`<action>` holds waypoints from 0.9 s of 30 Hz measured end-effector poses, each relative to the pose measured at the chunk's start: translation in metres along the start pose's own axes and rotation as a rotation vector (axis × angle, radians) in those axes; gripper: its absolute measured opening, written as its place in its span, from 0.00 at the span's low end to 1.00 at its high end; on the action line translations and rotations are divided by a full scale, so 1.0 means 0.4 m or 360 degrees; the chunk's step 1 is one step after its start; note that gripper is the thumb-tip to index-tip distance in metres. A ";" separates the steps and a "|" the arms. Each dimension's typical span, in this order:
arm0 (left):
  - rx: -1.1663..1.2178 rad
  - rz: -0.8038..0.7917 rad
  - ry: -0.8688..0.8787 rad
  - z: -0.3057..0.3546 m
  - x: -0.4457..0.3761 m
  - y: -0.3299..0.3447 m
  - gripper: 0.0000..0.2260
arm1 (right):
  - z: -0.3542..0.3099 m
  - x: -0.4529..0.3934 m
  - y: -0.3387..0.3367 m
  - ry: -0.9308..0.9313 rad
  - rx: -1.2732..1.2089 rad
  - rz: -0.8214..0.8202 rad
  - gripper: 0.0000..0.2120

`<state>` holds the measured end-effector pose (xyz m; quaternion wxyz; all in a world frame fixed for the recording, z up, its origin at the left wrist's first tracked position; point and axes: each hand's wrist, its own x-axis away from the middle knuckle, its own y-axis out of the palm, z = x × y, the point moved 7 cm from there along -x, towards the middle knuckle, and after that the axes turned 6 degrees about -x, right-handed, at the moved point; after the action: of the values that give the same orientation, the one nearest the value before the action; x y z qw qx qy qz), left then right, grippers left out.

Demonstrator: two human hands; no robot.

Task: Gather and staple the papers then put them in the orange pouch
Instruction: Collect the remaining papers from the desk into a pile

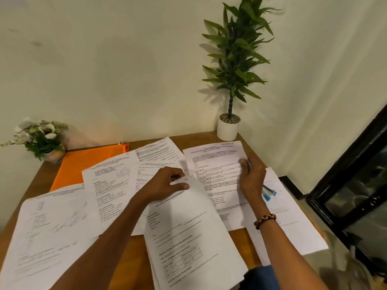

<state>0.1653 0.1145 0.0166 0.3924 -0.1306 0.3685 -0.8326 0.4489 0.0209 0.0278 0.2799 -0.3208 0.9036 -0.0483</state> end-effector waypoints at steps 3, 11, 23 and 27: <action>0.0044 0.0078 0.0011 0.014 0.005 -0.014 0.08 | 0.001 0.028 0.040 0.0058 -0.0210 -0.0235 0.13; 0.0012 0.0322 -0.0050 0.039 0.014 -0.055 0.20 | -0.033 0.144 0.173 0.0258 -0.0549 -0.0924 0.05; -0.0123 0.0409 -0.0280 -0.016 0.031 -0.066 0.16 | -0.064 0.227 0.236 0.0351 -0.0429 -0.1247 0.15; -0.0096 0.0429 -0.0408 -0.037 0.035 -0.063 0.12 | -0.077 0.245 0.234 0.0443 -0.0460 -0.1336 0.15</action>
<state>0.1344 0.1222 0.0235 0.5399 -0.1969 0.3543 -0.7377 0.3181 0.0326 -0.0180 0.0645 -0.6848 0.7221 -0.0735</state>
